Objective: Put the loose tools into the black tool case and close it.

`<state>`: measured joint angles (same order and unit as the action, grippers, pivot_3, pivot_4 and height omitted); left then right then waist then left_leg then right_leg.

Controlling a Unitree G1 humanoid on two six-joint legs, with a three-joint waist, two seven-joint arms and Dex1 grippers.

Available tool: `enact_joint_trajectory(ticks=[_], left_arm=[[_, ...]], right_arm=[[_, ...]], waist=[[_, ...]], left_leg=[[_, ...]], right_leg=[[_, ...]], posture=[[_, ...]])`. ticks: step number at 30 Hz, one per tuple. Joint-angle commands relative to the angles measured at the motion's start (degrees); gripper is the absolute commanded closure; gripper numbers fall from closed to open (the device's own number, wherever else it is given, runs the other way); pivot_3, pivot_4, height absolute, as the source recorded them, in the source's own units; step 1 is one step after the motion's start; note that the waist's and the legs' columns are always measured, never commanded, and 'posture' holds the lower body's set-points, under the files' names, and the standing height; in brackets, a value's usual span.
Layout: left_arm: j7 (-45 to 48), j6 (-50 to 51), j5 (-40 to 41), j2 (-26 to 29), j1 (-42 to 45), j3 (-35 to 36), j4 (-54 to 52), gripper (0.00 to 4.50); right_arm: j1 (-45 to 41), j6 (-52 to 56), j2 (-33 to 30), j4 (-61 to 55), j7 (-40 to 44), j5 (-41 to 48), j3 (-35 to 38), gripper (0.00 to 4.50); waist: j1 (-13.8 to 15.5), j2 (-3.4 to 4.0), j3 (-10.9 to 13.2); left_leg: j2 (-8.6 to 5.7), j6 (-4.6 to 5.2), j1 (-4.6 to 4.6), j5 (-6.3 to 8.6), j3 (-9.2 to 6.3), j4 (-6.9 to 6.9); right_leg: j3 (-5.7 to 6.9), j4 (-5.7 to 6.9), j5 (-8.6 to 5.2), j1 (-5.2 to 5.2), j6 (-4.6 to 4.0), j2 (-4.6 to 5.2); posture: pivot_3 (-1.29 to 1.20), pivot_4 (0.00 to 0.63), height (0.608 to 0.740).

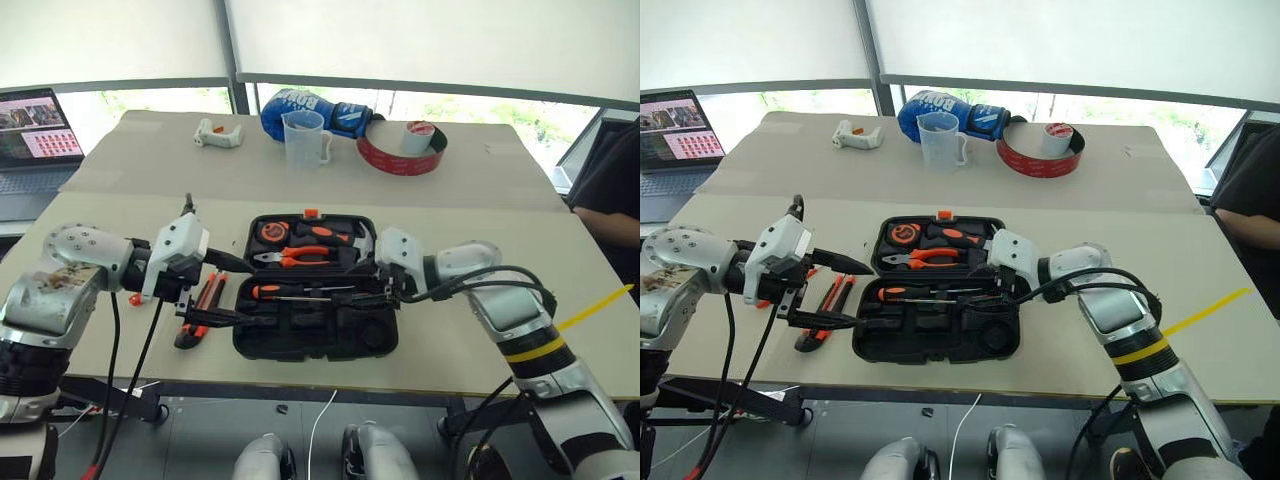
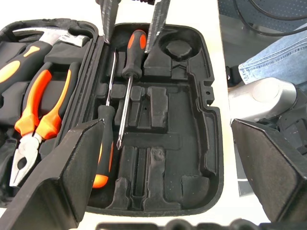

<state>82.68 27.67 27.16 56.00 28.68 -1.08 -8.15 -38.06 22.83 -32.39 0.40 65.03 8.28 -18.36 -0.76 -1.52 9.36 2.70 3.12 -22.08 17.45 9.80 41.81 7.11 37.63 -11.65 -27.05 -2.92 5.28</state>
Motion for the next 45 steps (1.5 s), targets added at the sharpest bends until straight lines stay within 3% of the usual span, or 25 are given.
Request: enact_joint_trajectory(ticks=[1,4,13,19,22,30,34,36,38,42,45], left_arm=[[-0.32,-0.47,0.31,-0.04,0.57,0.56,-0.74,0.0],[-0.55,-0.53,0.27,-0.05,0.36,0.66,-0.77,0.0],[-2.17,-0.65,0.17,0.09,-1.62,1.63,-1.08,0.0],[-4.89,-0.44,0.32,0.86,-5.07,3.97,-1.71,0.0],[-7.96,0.82,-0.16,1.99,-8.96,7.75,-1.3,0.0],[-20.11,1.25,-3.61,-1.72,-37.94,36.83,0.15,0.0],[-20.15,-1.24,-3.9,-3.72,-46.62,44.62,2.56,0.0],[-20.08,-2.84,-4.7,-3.01,-47.59,45.36,5.44,0.0],[-19.83,-4.78,-5.65,-1.18,-45.85,44.19,9.64,0.0],[-16.8,-9.74,-8.8,5.46,-31.23,33.42,23.48,0.0],[-14.13,-12.67,-11.57,7.41,-21.09,25.55,31.73,0.0]], right_arm=[[-1.6,-1.06,0.63,0.21,-0.11,-1.54,-1.19,3.54],[-1.97,-0.94,0.91,1.09,0.24,-3.08,-3.01,4.48],[0.84,-4.62,-0.97,2.53,2.29,-11.13,-11.02,4.48],[-0.15,-4.14,1.35,2.1,0.37,-9.3,-7.41,4.48],[-1.13,-0.33,4.41,-0.29,-0.94,-3.09,-1.24,4.48],[-1.01,13.03,0.63,-14.88,4.17,18.33,13.05,2.04],[0.14,14.65,-2.27,-18.49,4.79,21.99,14.65,0.58],[0.8,14.41,-3.18,-19.33,4.45,22.33,14.49,0.05],[1.61,14.02,-3.8,-20.02,4.14,22.36,14.3,0.05],[3.24,13.69,-4.88,-21.57,2.75,22.64,14.57,0.05],[3.99,13.76,-5.67,-22.46,1.88,23.04,14.89,0.05]], waist=[[0.0,0.0,0.0],[-0.01,0.0,0.0],[-0.06,0.02,-0.04],[-0.24,0.01,-0.06],[-0.44,0.01,-0.06],[-0.93,0.1,0.01],[-0.17,0.09,0.01],[0.41,0.09,0.01],[0.96,0.09,0.01],[2.08,0.01,-0.03],[1.76,0.02,-0.04]], left_leg=[[0.0,0.0,0.0,0.0,0.0,0.0],[0.0,0.0,0.01,0.0,0.0,0.0],[0.01,-0.03,0.19,-0.01,0.01,0.0],[0.04,-0.03,0.43,0.0,0.01,-0.01],[0.09,-0.07,0.44,0.0,0.01,-0.01],[0.18,-0.31,0.13,-0.03,-0.11,-0.11],[0.19,-0.41,0.18,0.13,-0.14,-0.14],[0.19,-0.72,0.17,0.34,-0.16,-0.17],[0.16,-0.77,0.17,0.36,-0.18,-0.18],[0.15,-0.79,0.06,0.37,-0.26,-0.17],[0.11,-0.75,-0.06,0.39,-0.22,-0.17]], right_leg=[[0.0,0.0,0.0,0.0,0.0,-0.01],[0.0,0.01,0.0,0.0,0.0,-0.01],[-0.03,0.12,-0.07,0.06,-0.09,0.01],[-0.06,0.11,-0.1,0.27,-0.11,0.05],[-0.07,0.11,-0.11,0.28,-0.13,0.1],[-0.02,0.35,-0.12,-0.18,-0.52,0.16],[0.01,0.21,-0.23,-0.13,-0.37,0.31],[0.05,0.2,-0.23,-0.13,-0.37,0.4],[0.1,0.22,-0.23,-0.14,-0.37,0.48],[0.31,0.2,-0.23,-0.15,-0.38,0.48],[0.35,0.13,-0.21,-0.2,-0.39,0.49]], posture=[[0.0,0.15,0.714],[0.0,0.15,0.714],[0.0,0.15,0.714],[0.0,0.15,0.714],[0.0,0.15,0.714],[0.0,0.15,0.714],[0.0,0.15,0.714],[0.0,0.15,0.714],[0.0,0.15,0.714],[0.0,0.15,0.714],[0.0,0.15,0.714]])
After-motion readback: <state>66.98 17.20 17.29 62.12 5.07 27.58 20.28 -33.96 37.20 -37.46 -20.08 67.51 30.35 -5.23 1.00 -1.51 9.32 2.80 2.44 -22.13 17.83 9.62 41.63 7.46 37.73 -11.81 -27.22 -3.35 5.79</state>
